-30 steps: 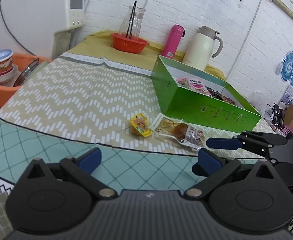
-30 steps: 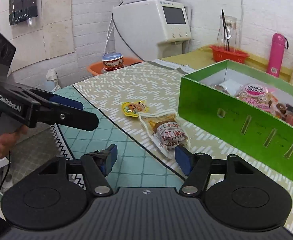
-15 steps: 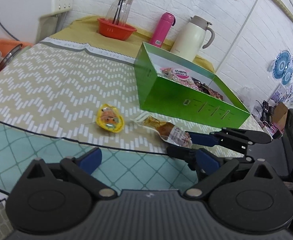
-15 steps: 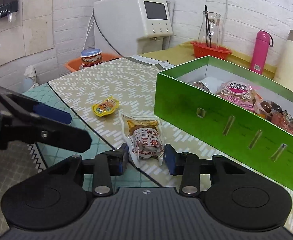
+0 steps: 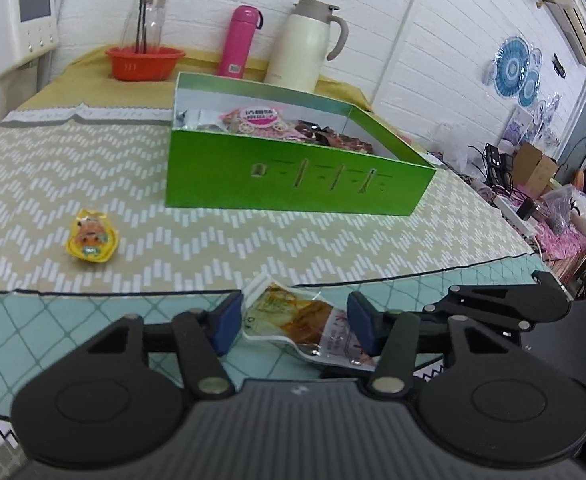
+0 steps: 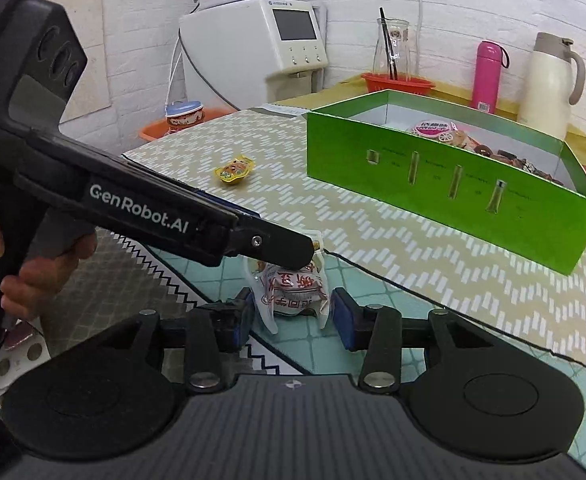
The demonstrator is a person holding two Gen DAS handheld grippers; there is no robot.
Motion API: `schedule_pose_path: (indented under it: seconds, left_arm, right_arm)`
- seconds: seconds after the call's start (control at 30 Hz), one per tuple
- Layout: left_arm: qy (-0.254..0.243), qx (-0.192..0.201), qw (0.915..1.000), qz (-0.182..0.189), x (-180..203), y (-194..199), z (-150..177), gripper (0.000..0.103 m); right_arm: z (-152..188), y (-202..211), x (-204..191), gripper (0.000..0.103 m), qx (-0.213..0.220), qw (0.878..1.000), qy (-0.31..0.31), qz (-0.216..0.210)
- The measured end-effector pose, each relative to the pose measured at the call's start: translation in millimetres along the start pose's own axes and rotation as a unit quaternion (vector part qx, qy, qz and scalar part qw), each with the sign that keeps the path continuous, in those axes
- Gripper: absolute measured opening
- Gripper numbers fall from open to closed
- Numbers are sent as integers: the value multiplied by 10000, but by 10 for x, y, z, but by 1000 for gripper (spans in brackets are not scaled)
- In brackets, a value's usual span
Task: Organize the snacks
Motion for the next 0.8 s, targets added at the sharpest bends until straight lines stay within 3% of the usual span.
schedule_pose_path:
  seconds: [0.03, 0.1, 0.4, 0.57, 0.6, 0.8]
  left_arm:
    - [-115, 30, 9999, -84, 32, 12, -5, 34]
    - [-260, 8, 9995, -183, 61, 18, -10, 20]
    - [204, -348, 9990, -190, -96, -65, 77, 24]
    - [83, -322, 9991, -244, -22, -25, 98, 14]
    - [147, -317, 9992, -186, -19, -13, 93, 7]
    - [636, -399, 9962, 449, 42, 8, 73, 7]
  right_arm:
    - [4, 11, 13, 76, 0, 10000, -50, 12]
    - [35, 42, 38, 77, 21, 9999, -79, 61]
    - [122, 153, 103, 78, 108, 9998, -156, 82]
    - [141, 172, 107, 78, 153, 9997, -158, 104]
    - [151, 175, 109, 78, 167, 9997, -139, 135]
    - [166, 192, 136, 78, 183, 9996, -93, 190]
Point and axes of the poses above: each gripper's, at about its wrist camera, not at the fingertips, and y roughly against the way its jaws point, x to its right, z to its underside, the point moved 7 cm from there along -y, roughly the way its jaws point, and after that the axes turned 1 degree about -z, right-handed, at the moved point
